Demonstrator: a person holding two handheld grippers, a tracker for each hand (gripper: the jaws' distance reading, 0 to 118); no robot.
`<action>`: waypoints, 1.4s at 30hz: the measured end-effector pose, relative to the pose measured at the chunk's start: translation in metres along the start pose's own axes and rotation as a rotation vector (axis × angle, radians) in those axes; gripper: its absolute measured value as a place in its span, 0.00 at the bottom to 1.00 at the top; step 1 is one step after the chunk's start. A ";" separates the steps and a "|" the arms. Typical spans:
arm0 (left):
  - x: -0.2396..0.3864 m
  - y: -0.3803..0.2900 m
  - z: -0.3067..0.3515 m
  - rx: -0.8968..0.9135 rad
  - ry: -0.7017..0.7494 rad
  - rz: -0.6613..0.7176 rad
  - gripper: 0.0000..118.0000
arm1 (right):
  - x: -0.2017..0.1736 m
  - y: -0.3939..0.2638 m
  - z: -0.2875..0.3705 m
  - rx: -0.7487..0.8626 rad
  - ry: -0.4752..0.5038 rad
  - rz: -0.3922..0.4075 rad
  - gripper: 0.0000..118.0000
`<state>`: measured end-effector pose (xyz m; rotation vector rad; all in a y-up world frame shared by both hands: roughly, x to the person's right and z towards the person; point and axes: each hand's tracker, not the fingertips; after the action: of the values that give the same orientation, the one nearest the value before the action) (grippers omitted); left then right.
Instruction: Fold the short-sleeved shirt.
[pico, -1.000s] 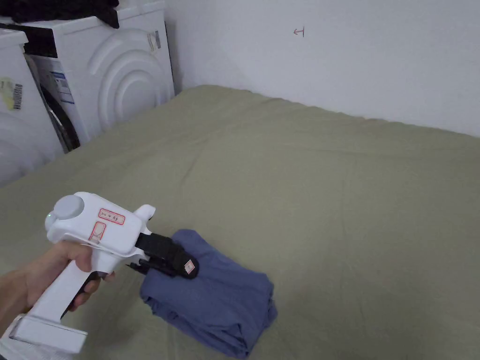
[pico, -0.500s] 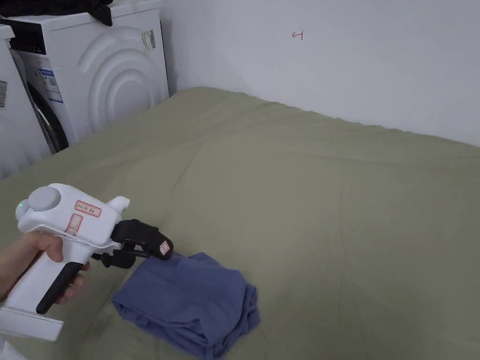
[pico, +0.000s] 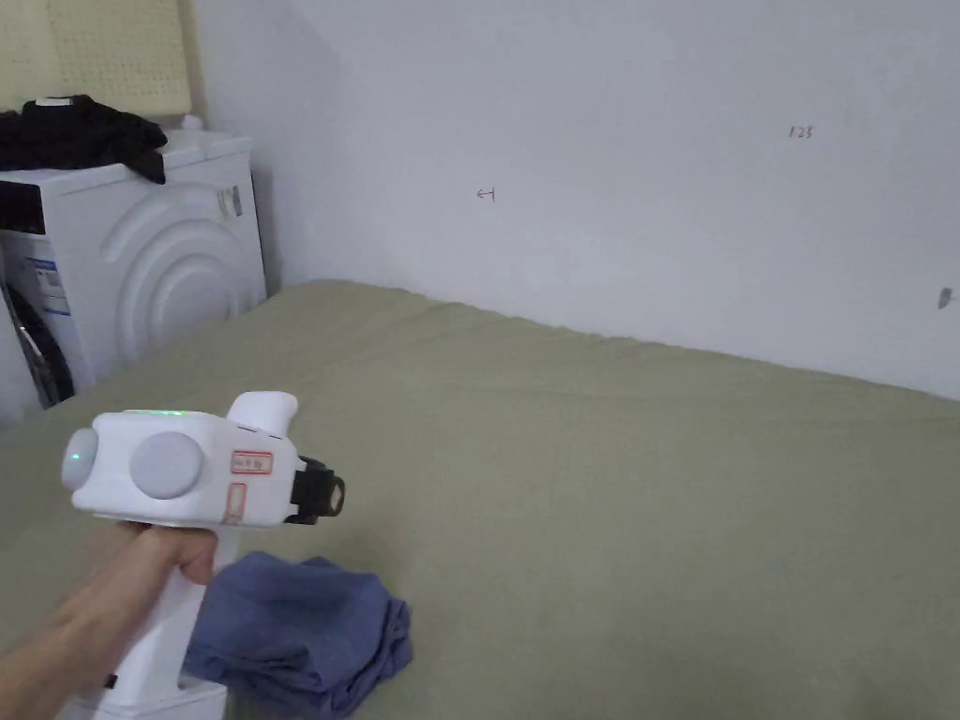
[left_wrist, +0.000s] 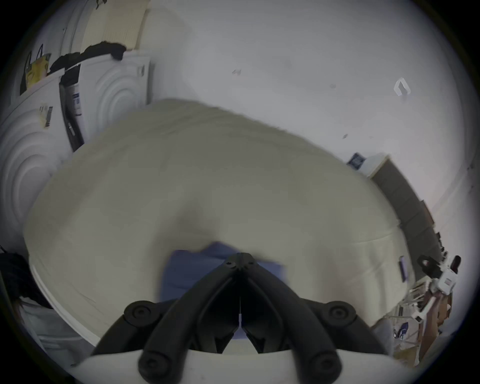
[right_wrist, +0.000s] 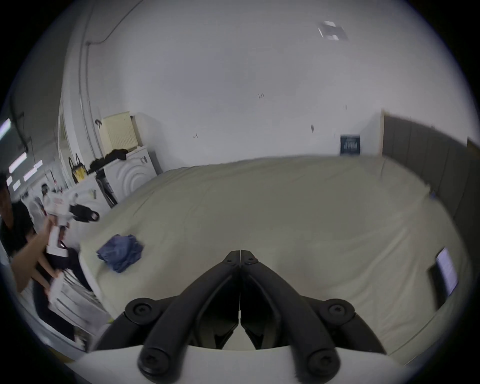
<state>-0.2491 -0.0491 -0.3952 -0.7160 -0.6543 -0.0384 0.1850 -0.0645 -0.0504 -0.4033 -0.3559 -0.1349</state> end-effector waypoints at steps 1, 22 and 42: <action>0.032 -0.004 0.006 0.031 0.040 -0.078 0.00 | -0.001 0.008 0.004 0.017 -0.011 0.007 0.00; 0.254 -0.068 0.072 0.476 0.074 -0.234 0.00 | -0.018 0.002 0.091 0.279 -0.321 0.071 0.00; 0.249 -0.065 0.070 0.473 0.078 -0.186 1.00 | -0.004 -0.007 0.105 0.289 -0.362 -0.010 1.00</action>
<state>-0.1039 -0.0098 -0.1750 -0.1962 -0.6235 -0.0792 0.1474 -0.0274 0.0410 -0.1378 -0.7242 -0.0178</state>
